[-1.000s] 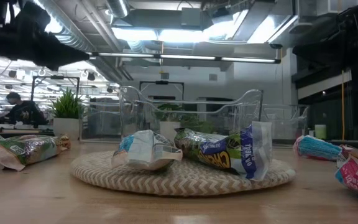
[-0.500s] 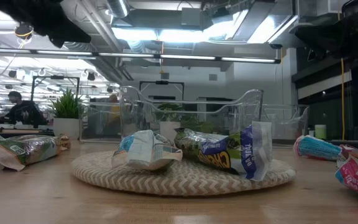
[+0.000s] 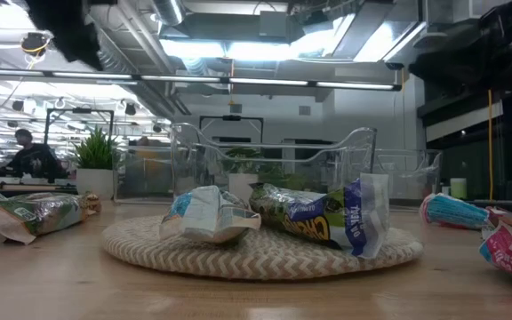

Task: Pick and place Granola Bars by type
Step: Put the blue granola bar into the top right transparent bin

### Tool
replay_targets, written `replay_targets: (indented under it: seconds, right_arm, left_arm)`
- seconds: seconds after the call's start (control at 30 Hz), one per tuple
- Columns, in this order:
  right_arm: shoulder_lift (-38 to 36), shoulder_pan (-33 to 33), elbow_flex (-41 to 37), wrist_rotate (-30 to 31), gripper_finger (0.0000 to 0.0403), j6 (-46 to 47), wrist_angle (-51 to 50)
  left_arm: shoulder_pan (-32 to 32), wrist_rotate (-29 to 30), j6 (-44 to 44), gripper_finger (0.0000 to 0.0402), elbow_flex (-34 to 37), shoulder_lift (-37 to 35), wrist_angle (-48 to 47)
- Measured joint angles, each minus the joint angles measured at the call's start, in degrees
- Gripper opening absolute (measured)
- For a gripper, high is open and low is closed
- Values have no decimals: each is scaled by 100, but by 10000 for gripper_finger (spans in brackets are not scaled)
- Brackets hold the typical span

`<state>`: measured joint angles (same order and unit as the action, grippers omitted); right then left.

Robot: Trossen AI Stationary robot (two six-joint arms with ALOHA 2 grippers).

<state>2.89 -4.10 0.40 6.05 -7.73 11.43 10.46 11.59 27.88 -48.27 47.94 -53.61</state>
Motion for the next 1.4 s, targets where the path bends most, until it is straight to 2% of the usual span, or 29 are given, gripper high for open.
replay_targets:
  seconds: [0.23,0.43,0.53,0.67,1.0,1.1,1.4]
  right_arm:
    - [224,0,0,39,226,-2,388]
    - [244,-2,0,24,228,-4,330]
    - [244,0,0,-174,228,4,297]
    - [242,0,0,-449,228,9,259]
    - [242,0,1,-462,228,125,-212]
    - [242,0,1,-462,228,294,-313]
    - [242,0,1,-466,228,601,-381]
  left_arm:
    - [294,-159,871,125,0,443,-977]
    - [677,-75,1056,143,0,886,-1092]
    - [920,-80,1028,146,0,1153,-1093]
    - [1252,-161,658,146,0,1557,-1102]
    - [2075,-829,-1486,149,0,2783,-1106]
    - [2293,-985,-1705,150,0,3116,-1097]
    - [2768,-789,-1714,150,2,3828,-625]
